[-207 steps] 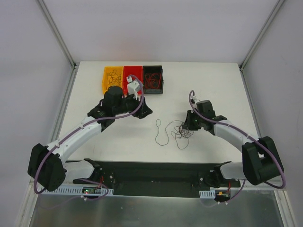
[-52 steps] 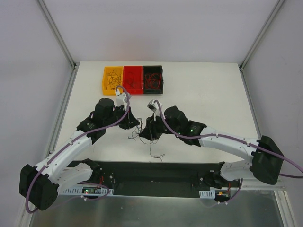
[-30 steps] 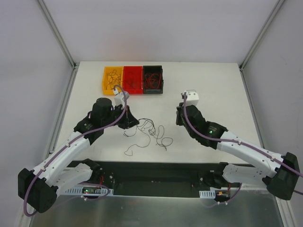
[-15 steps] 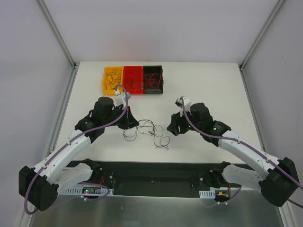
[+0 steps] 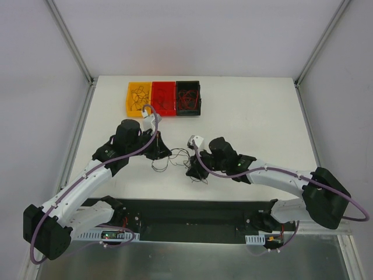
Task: Untangle the cables
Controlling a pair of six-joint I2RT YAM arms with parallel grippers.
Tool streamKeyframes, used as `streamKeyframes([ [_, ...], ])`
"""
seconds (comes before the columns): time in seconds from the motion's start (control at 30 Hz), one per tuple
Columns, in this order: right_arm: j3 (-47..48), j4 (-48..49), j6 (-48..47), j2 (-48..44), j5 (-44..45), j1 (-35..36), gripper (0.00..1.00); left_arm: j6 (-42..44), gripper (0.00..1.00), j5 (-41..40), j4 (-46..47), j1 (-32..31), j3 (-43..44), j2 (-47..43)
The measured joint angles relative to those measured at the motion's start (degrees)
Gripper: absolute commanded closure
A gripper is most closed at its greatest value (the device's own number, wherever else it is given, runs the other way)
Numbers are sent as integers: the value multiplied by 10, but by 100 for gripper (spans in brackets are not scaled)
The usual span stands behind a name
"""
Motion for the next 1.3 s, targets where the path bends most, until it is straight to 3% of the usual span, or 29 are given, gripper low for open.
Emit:
streamKeyframes([
  [0.2,-21,-2,12,-37,90,1,100,0,100,-70,-30,0,0,-33],
  [0.3,-58,-16,36,-129,191,3,100,-4,100,-151,-53,-2,-1,-76],
  [0.4,-116,-18,120,-288,339,-7,99,-33,100,-228,-52,-3,-19,-137],
  [0.47,-131,-26,158,-345,362,-39,99,-58,100,-271,-45,-11,-38,-185],
  [0.57,-136,-84,207,-401,428,-162,100,-67,100,-373,-59,0,-62,-244],
  [0.77,-87,-206,208,-350,448,-258,100,-63,100,-425,-66,3,-69,-247],
  [1.03,65,-305,145,-323,477,-343,100,-58,100,-467,-103,3,-68,-222],
  [1.17,114,-325,158,-325,459,-460,99,-59,100,-542,-136,3,-69,-269],
  [1.3,117,-359,176,-312,436,-511,100,-57,100,-637,-145,3,-68,-361],
])
